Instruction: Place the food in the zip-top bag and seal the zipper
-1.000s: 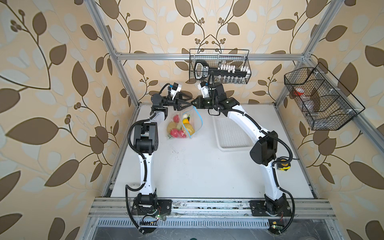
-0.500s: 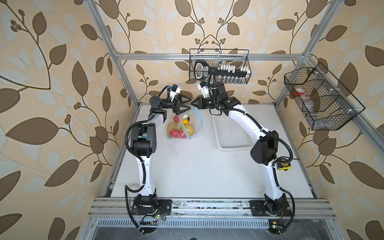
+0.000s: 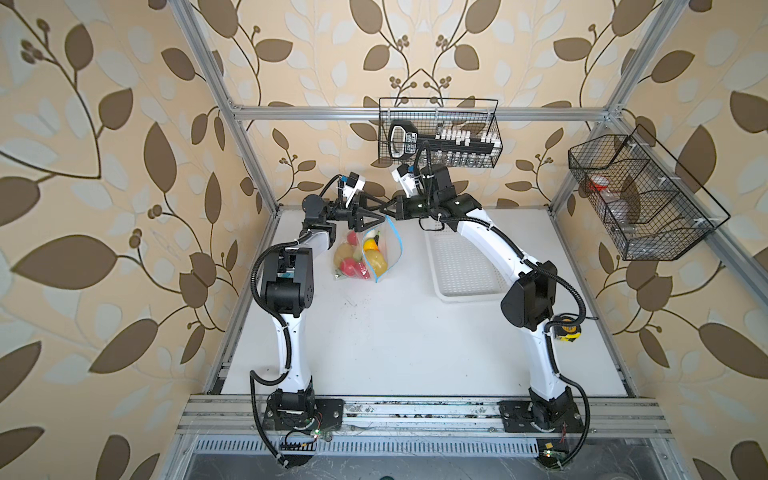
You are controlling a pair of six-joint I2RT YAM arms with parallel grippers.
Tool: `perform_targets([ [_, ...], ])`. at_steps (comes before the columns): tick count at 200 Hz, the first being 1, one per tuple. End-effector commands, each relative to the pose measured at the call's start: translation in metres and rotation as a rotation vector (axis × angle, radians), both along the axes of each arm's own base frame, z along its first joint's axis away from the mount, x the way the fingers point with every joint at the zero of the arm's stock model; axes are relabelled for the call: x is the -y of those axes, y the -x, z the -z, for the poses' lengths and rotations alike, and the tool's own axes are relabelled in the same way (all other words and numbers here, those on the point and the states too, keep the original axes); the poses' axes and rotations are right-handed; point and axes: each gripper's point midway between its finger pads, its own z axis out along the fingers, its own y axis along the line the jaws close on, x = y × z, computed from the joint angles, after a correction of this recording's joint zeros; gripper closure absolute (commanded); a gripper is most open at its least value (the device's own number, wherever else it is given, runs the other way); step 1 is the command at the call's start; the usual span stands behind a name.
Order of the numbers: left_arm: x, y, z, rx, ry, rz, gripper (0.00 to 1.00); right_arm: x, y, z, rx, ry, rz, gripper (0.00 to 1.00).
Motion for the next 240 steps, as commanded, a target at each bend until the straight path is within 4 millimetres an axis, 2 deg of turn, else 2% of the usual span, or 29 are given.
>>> perform_targets([
  [1,0.003,0.022,-0.018,0.149,-0.06,0.079,0.23,-0.003,0.004,-0.018,0.047,-0.029,-0.045,1.0],
  [21,0.003,0.023,-0.016,0.151,-0.059,0.08,0.37,-0.004,0.005,-0.018,0.042,-0.032,-0.051,1.0],
  [85,0.003,0.022,-0.013,0.138,-0.059,0.081,0.66,-0.001,0.005,-0.019,0.039,-0.044,-0.062,1.0],
  [163,0.009,0.033,-0.011,0.119,-0.057,0.094,0.69,-0.005,0.001,-0.022,0.037,-0.088,-0.071,1.0],
  [182,0.012,0.037,-0.011,0.135,-0.056,0.101,0.63,-0.006,0.001,-0.022,0.035,-0.092,-0.072,1.0],
  [200,0.012,0.035,-0.013,0.145,-0.055,0.101,0.74,-0.006,0.001,-0.022,0.035,-0.094,-0.074,1.0],
  [212,0.012,0.034,-0.014,0.145,-0.056,0.1,0.77,-0.006,0.001,-0.023,0.036,-0.094,-0.073,1.0],
  [240,0.012,0.035,-0.018,0.153,-0.055,0.098,0.91,-0.005,0.001,-0.021,0.033,-0.092,-0.074,1.0],
])
